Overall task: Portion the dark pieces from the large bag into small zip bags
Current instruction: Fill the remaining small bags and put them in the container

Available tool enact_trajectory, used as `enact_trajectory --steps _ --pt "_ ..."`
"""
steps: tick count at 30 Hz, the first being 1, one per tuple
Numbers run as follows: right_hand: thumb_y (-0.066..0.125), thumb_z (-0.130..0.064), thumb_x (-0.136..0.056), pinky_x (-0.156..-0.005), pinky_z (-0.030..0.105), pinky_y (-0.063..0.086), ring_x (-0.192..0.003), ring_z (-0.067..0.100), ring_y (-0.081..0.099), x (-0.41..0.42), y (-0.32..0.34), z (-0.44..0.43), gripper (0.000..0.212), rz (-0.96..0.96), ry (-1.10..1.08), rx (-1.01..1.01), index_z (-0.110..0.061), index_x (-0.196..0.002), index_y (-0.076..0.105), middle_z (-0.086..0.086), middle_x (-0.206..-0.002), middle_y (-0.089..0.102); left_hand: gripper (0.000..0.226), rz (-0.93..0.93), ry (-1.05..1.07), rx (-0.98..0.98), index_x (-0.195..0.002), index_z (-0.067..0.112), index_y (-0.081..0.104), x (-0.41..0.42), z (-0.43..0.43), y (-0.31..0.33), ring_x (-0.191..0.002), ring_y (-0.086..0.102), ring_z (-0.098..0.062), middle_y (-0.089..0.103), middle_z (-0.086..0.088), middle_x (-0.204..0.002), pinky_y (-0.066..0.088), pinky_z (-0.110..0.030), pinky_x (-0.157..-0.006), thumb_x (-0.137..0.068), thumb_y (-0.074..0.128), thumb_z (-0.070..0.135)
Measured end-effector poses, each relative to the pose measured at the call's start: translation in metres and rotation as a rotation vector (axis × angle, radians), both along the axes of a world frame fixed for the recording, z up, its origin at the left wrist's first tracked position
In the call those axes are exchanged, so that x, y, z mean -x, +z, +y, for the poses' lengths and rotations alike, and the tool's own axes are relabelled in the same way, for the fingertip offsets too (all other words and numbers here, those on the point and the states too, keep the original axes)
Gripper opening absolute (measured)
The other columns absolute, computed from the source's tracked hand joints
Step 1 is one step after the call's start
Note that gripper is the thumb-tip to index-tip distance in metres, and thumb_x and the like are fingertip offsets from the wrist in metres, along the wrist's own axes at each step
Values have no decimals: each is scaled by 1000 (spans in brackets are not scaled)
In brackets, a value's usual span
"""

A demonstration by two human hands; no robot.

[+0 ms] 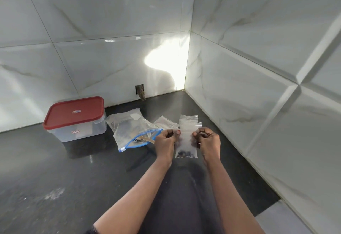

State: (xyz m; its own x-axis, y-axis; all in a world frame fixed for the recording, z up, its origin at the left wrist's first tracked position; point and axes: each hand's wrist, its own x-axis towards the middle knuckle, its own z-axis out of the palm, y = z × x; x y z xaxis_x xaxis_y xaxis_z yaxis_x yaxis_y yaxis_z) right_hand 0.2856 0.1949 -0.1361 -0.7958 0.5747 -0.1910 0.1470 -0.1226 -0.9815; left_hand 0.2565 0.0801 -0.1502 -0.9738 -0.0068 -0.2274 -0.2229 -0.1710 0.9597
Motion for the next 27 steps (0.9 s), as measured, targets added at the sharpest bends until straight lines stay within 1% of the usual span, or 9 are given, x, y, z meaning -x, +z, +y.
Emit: enact_trajectory --steps 1,3,6,9,12,17,20,23,27 --pt "59 13 -81 -52 27 50 -53 16 59 0 0 2 36 -14 -19 4 -17 -61 63 1 -63 62 3 -14 3 21 -83 8 69 1 4 1 -68 61 -15 68 -7 -79 55 -31 -64 -83 69 11" --pt "52 16 -78 -45 22 43 -46 10 59 1 -1 8 40 -62 -76 -28 -17 -58 62 1 -61 60 13 -21 4 83 -72 13 68 4 15 4 -63 59 -13 67 -4 -72 54 -27 -58 -82 69 6" --pt "51 14 -76 -47 24 43 -46 13 53 6 -4 16 39 -120 -153 -68 -17 -54 62 3 -59 60 16 -39 20 110 -67 15 68 10 28 5 -61 58 -14 66 -3 -67 53 -28 -58 -79 72 5" --pt "68 -1 -81 -43 22 44 -45 14 46 15 -6 25 29 -132 -129 -70 -18 -58 62 2 -56 58 14 -62 34 128 -69 18 67 18 34 3 -65 60 -14 68 -1 -70 56 -31 -68 -78 74 10" --pt "70 -6 -82 -39 19 43 -46 14 48 23 -12 34 25 -195 -72 -138 -18 -61 61 1 -57 57 8 -45 -13 255 -74 16 72 27 39 -3 -69 59 -15 67 3 -69 53 -32 -75 -81 72 13" --pt "72 -9 -82 -49 25 46 -46 14 47 31 -27 40 21 -264 -57 -217 -16 -65 62 0 -59 58 9 -14 -110 443 -87 12 73 37 39 -12 -87 65 -22 73 -5 -90 51 -34 -84 -84 68 18" --pt "70 -16 -84 -67 26 46 -70 18 58 34 -30 41 6 -293 -65 -354 -11 -83 67 3 -77 66 26 66 -119 519 -110 12 66 39 40 -12 -94 63 -17 69 -4 -100 51 -31 -89 -85 67 17" --pt "67 -13 -85 -84 29 43 -100 27 60 39 -30 33 21 -276 -117 -677 -4 -104 67 10 -107 66 37 179 -114 591 -123 10 59 44 41 -6 -104 60 -17 65 -6 -113 47 -27 -93 -87 64 14" --pt "58 -5 -87 -85 26 41 -106 26 55 58 -24 7 18 -153 78 -939 -1 -102 68 11 -114 62 38 222 -71 650 -128 10 54 51 36 0 -113 56 -19 60 -7 -125 42 -26 -95 -90 58 9"
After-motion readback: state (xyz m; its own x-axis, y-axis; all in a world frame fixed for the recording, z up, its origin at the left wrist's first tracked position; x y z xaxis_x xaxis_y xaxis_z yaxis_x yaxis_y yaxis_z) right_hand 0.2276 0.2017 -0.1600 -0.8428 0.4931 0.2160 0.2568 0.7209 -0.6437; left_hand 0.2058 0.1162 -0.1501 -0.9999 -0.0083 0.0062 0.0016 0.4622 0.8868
